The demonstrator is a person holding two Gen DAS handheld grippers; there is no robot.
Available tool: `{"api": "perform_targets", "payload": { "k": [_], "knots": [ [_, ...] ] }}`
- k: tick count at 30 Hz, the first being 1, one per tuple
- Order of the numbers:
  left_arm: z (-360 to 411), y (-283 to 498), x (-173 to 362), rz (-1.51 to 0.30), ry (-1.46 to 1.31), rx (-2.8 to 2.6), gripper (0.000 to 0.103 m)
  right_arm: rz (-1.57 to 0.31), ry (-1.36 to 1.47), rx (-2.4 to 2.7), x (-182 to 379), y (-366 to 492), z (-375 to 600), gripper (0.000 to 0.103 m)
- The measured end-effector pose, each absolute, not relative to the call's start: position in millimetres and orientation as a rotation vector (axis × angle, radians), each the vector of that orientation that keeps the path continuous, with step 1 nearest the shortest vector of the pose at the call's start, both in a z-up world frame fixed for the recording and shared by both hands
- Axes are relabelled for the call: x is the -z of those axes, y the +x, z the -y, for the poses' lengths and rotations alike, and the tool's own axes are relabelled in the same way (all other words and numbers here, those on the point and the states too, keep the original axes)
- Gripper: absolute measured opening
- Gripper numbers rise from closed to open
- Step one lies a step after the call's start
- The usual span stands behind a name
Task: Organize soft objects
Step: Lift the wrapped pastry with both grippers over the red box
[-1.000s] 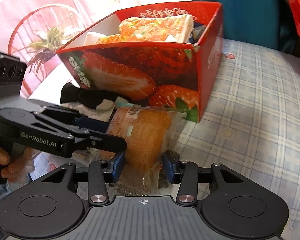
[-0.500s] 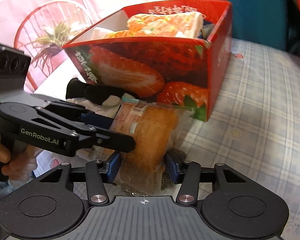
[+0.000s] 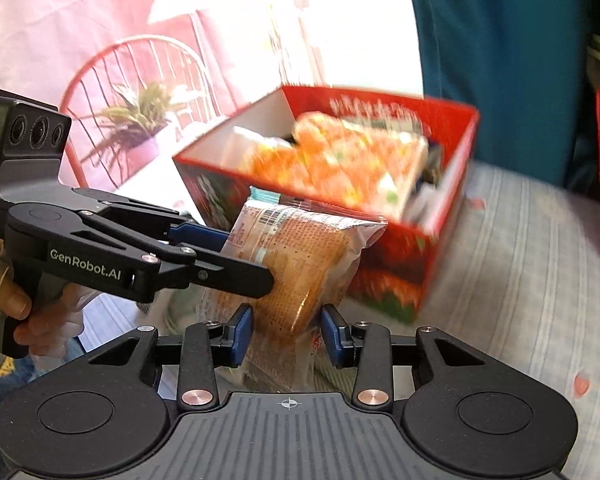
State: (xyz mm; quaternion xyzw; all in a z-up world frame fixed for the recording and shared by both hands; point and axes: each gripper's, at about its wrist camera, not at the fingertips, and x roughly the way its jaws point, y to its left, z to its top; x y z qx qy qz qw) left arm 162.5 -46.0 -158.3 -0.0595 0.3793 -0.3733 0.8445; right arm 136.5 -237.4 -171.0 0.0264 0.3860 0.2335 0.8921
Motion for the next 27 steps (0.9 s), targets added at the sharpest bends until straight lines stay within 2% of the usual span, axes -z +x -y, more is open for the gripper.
{"api": "perform_targets", "payload": {
  "k": [13, 19, 27],
  "knots": [
    [5, 213, 95, -0.649, -0.138, 0.698, 0.052, -0.660, -0.019, -0.501, 113, 205, 196, 0.033],
    [-10, 254, 88, -0.621, -0.145, 0.642, 0.052, -0.609, -0.003, -0.484, 111, 254, 176, 0.033],
    [-15, 308, 104, -0.667, -0.155, 0.568, 0.052, -0.649, 0.011, -0.465, 133, 317, 157, 0.033]
  ]
}}
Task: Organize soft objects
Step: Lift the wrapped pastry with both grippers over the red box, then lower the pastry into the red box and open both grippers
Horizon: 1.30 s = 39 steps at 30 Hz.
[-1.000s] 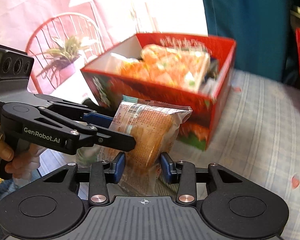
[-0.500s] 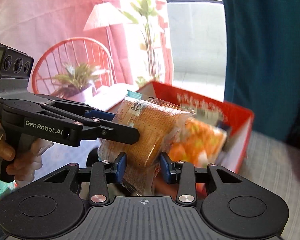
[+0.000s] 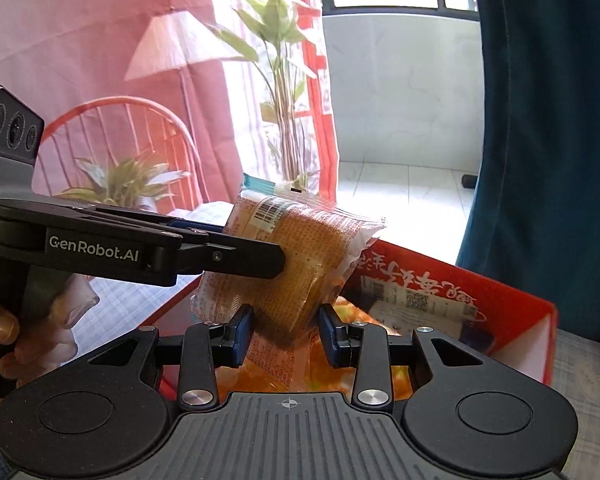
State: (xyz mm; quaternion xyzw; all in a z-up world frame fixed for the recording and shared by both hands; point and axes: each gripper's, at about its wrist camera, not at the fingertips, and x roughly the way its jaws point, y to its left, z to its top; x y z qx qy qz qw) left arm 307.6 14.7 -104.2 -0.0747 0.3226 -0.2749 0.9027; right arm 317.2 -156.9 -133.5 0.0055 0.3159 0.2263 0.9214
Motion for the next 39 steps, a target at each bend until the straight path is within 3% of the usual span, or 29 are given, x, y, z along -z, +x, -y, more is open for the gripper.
{"api": "perform_targets", "payload": {
  "k": [14, 26, 39],
  "knots": [
    [-15, 348, 137, -0.774, -0.066, 0.453, 0.052, -0.769, 0.062, -0.419, 177, 377, 142, 0.032],
    [-13, 345, 131, -0.761, -0.045, 0.447, 0.051, -0.882, 0.054, -0.348, 200, 383, 132, 0.028],
    [-17, 313, 111, -0.693, 0.034, 0.380, 0.052, -0.838, -0.023, -0.262, 167, 354, 135, 0.028]
  ]
}}
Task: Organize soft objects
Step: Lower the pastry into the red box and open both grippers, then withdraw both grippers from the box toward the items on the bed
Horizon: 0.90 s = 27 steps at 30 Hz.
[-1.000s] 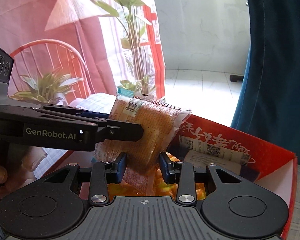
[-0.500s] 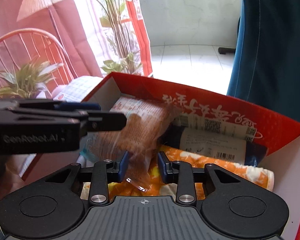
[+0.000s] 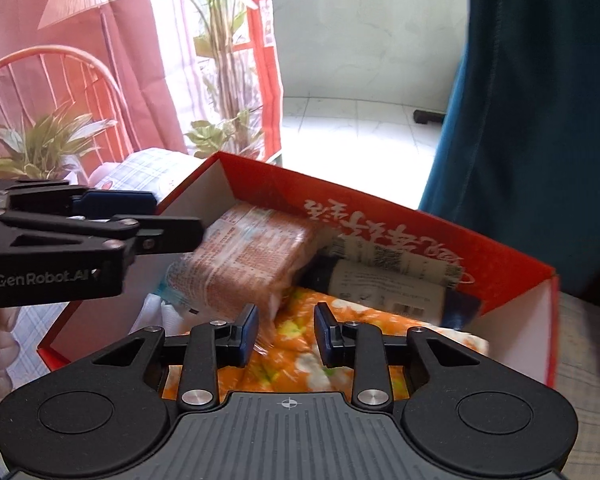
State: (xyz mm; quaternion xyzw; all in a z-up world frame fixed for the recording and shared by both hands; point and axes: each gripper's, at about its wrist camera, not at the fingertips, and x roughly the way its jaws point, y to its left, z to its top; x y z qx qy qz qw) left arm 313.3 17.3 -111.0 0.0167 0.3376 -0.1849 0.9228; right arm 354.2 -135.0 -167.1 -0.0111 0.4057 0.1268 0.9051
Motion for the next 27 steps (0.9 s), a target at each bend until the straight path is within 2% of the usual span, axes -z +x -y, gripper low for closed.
{"api": "perform_targets", "payload": {
  "k": [6, 9, 14, 15, 17, 21, 22, 27],
  "knots": [
    [-18, 288, 102, -0.672, 0.073, 0.356, 0.053, -0.799, -0.008, -0.202, 148, 327, 159, 0.029],
    [-17, 276, 98, -0.666, 0.082, 0.349, 0.053, -0.778, 0.005, -0.183, 140, 311, 168, 0.033],
    [-14, 249, 89, -0.644, 0.096, 0.335, 0.064, -0.748, 0.027, -0.160, 131, 283, 178, 0.042],
    [-13, 243, 87, -0.640, 0.100, 0.331, 0.067, -0.743, 0.032, -0.156, 130, 277, 179, 0.047],
    [-12, 231, 83, -0.627, 0.113, 0.319, 0.079, -0.730, 0.036, -0.146, 130, 265, 181, 0.054],
    [-14, 205, 78, -0.595, 0.132, 0.298, 0.096, -0.711, 0.032, -0.122, 133, 237, 182, 0.077],
    [-15, 198, 78, -0.590, 0.128, 0.294, 0.097, -0.701, 0.025, -0.113, 134, 230, 182, 0.085],
    [-16, 169, 86, -0.617, 0.135, 0.253, 0.103, -0.668, 0.035, -0.100, 145, 197, 183, 0.101]
  ]
}}
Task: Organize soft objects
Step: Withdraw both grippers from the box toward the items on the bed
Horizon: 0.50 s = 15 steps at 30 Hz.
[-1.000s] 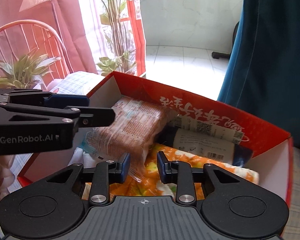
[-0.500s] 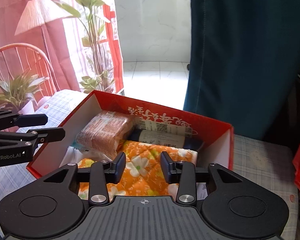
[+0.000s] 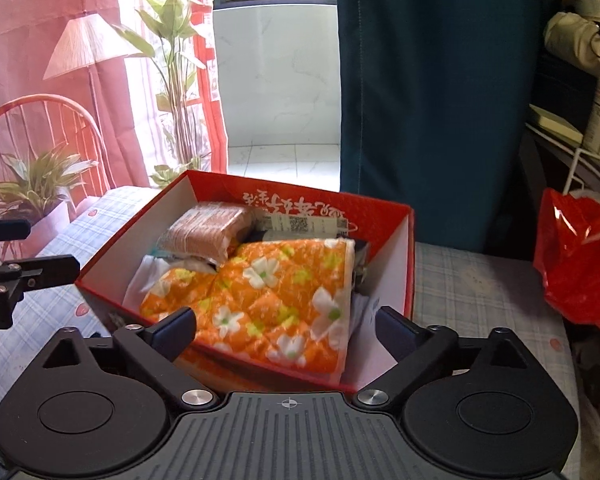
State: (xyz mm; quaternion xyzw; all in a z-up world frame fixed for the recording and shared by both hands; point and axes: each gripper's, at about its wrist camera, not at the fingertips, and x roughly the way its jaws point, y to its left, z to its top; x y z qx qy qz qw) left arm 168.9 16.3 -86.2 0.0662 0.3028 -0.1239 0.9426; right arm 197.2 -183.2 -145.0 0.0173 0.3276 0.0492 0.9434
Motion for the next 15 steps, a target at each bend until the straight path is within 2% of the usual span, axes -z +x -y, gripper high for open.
{"api": "perform_targets", "payload": {
  "k": [7, 15],
  "knots": [
    [-17, 128, 119, -0.640, 0.198, 0.237, 0.103, -0.638, 0.038, -0.122, 179, 156, 177, 0.102],
    [-32, 104, 166, -0.708, 0.107, 0.222, 0.103, -0.625, 0.071, -0.140, 232, 124, 163, 0.102]
  ]
}}
